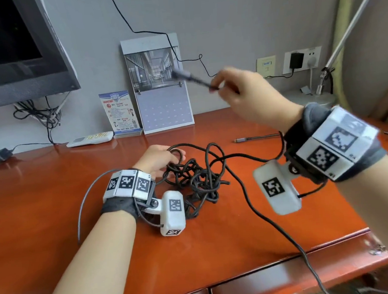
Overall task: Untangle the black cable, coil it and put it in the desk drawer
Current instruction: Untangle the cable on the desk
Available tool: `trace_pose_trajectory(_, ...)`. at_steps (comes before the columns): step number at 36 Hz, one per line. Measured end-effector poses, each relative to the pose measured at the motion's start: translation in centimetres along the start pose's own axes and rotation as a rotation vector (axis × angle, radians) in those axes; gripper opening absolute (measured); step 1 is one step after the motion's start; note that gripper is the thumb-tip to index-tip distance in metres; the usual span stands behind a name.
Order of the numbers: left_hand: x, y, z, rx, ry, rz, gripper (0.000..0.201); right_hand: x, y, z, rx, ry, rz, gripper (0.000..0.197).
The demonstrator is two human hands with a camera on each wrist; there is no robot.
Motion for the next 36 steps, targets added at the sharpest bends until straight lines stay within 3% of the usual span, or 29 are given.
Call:
trace_pose_trajectory(4,-0.4,0.1,0.7,-0.037,0.041,-0.026,0.028,-1.9,-1.5,-2.6,0.208,0.100,-0.110,0.056)
trace_pose_trajectory(9,-1.1,0.0,2.1,-0.080,0.105,-0.071,0.023,-0.7,0.3,-5.8,0.390,0.292,0.073,0.065)
trace_pose_trajectory(16,-1.3,-0.2,3.0,-0.099,0.163,-0.074,0.017,3.4,4.0,-4.7,0.397,-0.147,0.325,0.045)
trace_pose_trajectory(22,-1.5,-0.2,3.6,-0.128,0.222,-0.077,0.015,6.7,4.7,-4.4,0.472,-0.141,0.402,0.025)
trace_pose_trajectory(27,-1.2,-0.2,3.8,-0.128,0.225,-0.059,0.015,10.2,5.2,-5.5,0.610,-0.182,0.526,0.029)
trace_pose_trajectory(36,-0.3,-0.9,3.8,-0.053,0.280,0.044,0.020,15.1,5.4,-5.3,0.548,-0.490,0.669,0.017)
Point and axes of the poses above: each hand's wrist, its own y-axis away from the middle knuckle, its own x-axis out of the palm, z = x × y, the point moved 10 cm from there along -y, towards the middle knuckle, and after that the axes turned 4 degrees about x, right-handed, at the moved point
